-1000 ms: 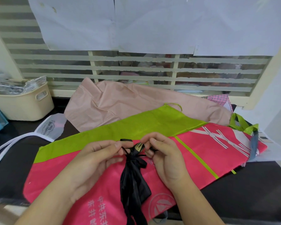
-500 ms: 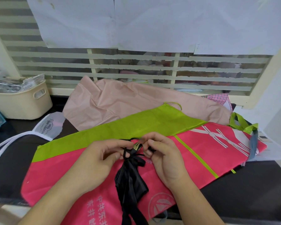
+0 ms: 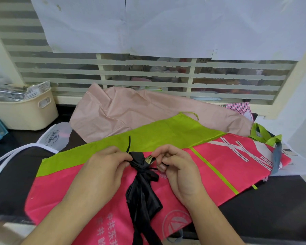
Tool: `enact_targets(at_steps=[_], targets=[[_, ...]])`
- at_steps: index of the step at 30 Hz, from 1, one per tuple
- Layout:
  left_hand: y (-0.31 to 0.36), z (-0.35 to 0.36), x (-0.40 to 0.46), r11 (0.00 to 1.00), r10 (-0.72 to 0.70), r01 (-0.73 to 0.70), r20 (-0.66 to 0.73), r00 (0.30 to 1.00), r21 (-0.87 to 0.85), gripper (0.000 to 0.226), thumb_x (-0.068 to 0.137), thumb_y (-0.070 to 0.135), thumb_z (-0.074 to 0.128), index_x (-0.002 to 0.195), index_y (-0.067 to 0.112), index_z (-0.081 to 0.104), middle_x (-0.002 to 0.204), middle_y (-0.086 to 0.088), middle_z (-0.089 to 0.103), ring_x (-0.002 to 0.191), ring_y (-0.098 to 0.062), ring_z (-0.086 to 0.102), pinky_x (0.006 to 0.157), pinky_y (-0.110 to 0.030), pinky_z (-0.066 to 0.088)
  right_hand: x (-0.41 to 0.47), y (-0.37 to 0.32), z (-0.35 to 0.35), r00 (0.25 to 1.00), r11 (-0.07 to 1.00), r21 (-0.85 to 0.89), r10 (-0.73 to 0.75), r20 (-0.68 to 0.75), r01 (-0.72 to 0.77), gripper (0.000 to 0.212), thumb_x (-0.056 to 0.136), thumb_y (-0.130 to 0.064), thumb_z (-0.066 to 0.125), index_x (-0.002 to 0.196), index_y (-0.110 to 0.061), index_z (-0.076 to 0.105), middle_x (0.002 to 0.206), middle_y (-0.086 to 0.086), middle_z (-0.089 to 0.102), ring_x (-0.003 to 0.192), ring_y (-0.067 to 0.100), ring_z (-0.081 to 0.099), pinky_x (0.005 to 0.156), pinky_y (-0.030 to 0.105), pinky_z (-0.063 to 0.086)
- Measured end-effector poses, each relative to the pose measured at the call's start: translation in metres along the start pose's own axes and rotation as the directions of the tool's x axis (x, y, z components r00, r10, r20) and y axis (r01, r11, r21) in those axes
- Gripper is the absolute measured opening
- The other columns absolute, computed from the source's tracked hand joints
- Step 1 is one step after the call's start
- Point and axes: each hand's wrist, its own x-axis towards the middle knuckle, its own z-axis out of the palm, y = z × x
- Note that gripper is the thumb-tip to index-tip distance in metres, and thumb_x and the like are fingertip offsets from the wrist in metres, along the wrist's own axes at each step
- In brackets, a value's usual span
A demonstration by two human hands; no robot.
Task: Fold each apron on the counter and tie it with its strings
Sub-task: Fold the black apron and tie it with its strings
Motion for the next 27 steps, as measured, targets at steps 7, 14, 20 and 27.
enact_targets(at_steps=[7, 14, 20, 27], targets=[[0.004, -0.006, 0.002, 0.993, 0.054, -0.042, -0.101, 0.993, 0.113, 0.012, 0.082, 0.024, 0.083, 0.093, 0.028, 0.085, 0.099, 0.01, 0.056, 0.088, -0.015, 0.053, 0.075, -0.029, 0.045, 0.0, -0.001, 0.0, 1.0, 1.0, 0.0, 0.013, -0.019, -0.013, 0.028, 0.071, -0.004, 0.053, 0.088, 0.004, 0.074, 0.076, 0.015, 0.045, 0.063, 0.019, 0.035, 0.063, 0.036, 0.022], [0.018, -0.011, 0.009, 0.765, -0.24, 0.356, 0.275, 0.931, -0.537, 0.007, 0.086, 0.025, 0.082, 0.079, 0.027, 0.085, 0.078, 0.001, 0.078, 0.075, -0.01, 0.071, 0.074, -0.028, 0.052, 0.001, -0.001, 0.0, 1.0, 1.0, 0.026, 0.015, -0.003, -0.015, 0.029, 0.07, -0.002, 0.051, 0.088, 0.007, 0.072, 0.075, 0.017, 0.044, 0.063, 0.019, 0.035, 0.062, 0.033, 0.025], [0.015, 0.001, 0.005, 0.605, -0.158, 0.359, 0.335, 0.929, -0.711, 0.018, 0.085, 0.002, 0.077, 0.086, 0.017, 0.087, 0.112, 0.004, 0.079, 0.11, -0.014, 0.074, 0.098, -0.023, 0.055, 0.001, 0.0, -0.001, 0.999, 0.996, 0.079, 0.041, 0.036, -0.044, 0.037, 0.062, -0.001, 0.047, 0.089, 0.007, 0.072, 0.074, 0.014, 0.051, 0.067, 0.019, 0.041, 0.062, 0.032, 0.027], [0.018, 0.009, 0.01, 0.691, -0.199, 0.361, 0.315, 0.928, -0.626, 0.019, 0.091, 0.013, 0.076, 0.086, 0.029, 0.085, 0.088, 0.0, 0.081, 0.085, -0.014, 0.075, 0.081, -0.031, 0.053, 0.004, -0.001, 0.0, 0.994, 0.954, 0.282, 0.077, 0.083, -0.098, 0.034, 0.078, 0.015, 0.043, 0.094, 0.005, 0.071, 0.073, 0.011, 0.052, 0.065, 0.018, 0.039, 0.062, 0.028, 0.033]])
